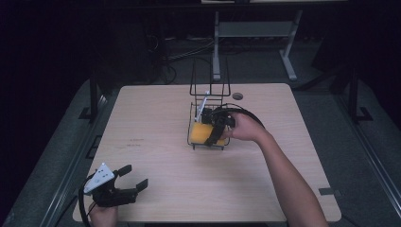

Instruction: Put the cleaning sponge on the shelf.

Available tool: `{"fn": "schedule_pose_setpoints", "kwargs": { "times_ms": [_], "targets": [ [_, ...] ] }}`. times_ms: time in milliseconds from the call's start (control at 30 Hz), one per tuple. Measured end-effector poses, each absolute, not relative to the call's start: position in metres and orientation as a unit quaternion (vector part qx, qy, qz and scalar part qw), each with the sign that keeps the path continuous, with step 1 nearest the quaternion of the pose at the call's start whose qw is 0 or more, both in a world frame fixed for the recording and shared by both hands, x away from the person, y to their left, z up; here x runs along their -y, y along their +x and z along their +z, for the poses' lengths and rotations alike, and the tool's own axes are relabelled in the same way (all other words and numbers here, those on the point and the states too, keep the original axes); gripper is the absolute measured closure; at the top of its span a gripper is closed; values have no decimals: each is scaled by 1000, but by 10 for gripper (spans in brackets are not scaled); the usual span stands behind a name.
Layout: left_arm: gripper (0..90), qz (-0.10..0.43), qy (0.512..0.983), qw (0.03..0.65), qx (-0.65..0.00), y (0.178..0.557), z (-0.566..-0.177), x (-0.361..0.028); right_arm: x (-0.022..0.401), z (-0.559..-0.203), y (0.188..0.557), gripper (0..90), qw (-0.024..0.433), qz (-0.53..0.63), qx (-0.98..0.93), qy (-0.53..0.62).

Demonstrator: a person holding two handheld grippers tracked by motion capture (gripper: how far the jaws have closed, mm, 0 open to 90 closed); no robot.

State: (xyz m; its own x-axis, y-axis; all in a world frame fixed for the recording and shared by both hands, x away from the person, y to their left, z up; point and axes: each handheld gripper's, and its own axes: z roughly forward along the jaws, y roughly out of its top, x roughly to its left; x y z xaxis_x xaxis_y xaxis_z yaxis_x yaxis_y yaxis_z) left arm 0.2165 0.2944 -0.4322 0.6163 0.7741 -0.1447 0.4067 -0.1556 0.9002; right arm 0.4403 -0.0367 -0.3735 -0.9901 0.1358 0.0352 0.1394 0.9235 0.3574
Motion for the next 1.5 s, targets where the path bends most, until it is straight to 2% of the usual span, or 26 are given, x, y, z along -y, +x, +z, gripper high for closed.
{"fn": "schedule_pose_setpoints", "kwargs": {
  "times_ms": [333, 967, 1500],
  "targets": [
    [128, 178, 738, 514, -400, 216, -432, -294, 33, -371, 454, 216, 6, -178, 981, -77],
    [128, 177, 738, 515, -400, 217, -432, -295, 35, -391, 479, 216, 8, -160, 983, -87],
    [128, 177, 737, 515, -401, 217, -432, -295, 33, -401, 485, 215, 8, -153, 985, -83]
  ]
}}
